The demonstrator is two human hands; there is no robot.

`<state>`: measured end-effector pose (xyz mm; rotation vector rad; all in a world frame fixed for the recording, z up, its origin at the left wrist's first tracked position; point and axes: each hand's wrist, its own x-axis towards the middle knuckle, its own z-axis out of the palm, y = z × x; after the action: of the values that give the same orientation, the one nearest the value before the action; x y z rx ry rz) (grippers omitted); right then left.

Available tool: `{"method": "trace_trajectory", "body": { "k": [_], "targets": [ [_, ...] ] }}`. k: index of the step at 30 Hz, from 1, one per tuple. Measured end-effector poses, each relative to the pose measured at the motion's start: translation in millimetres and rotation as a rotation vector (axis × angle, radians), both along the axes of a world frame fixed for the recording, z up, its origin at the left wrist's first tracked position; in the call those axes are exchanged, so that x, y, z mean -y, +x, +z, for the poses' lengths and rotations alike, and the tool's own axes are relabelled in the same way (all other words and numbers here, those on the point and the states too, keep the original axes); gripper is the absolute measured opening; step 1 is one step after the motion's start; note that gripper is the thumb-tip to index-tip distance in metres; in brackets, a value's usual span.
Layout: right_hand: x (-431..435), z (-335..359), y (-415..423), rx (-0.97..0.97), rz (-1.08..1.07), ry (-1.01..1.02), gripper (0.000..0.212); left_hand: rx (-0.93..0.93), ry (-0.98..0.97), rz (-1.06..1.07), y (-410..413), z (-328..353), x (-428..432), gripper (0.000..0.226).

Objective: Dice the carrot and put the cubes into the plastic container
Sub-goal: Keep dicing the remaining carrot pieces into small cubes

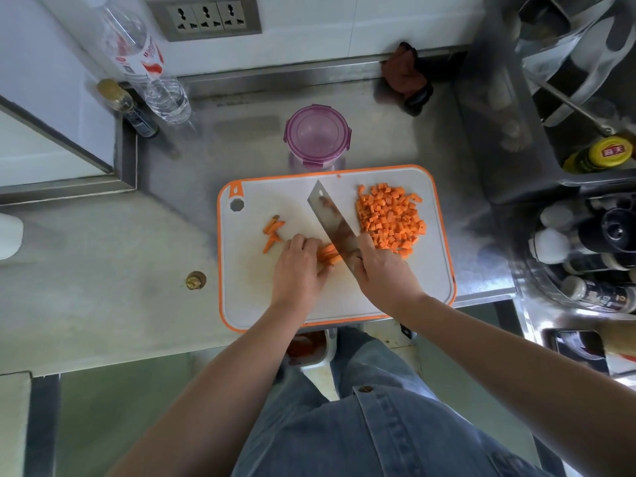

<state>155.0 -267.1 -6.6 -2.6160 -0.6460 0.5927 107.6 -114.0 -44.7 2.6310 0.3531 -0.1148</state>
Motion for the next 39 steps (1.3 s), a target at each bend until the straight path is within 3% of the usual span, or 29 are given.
{"method": "trace_trajectory", "body": {
  "k": [13, 22, 39],
  "targets": [
    [-21.9, -11.9, -7.7, -0.006, 0.027, -0.199, 0.020, -0.004, -0.097, 0.035, 1.2, -6.7, -0.1, 0.017],
    [-19.0, -3.4, -1.5, -0.040, -0.089, 0.019, 0.012, 0.038, -0.123, 0.042, 0.9, -6.5, -0.2, 0.022],
    [-32.8, -10.4, -10.7, -0.018, -0.025, -0.178, 0.022, 0.030, -0.131, 0.054, 1.5, -8.7, 0.8, 0.013]
  ]
}}
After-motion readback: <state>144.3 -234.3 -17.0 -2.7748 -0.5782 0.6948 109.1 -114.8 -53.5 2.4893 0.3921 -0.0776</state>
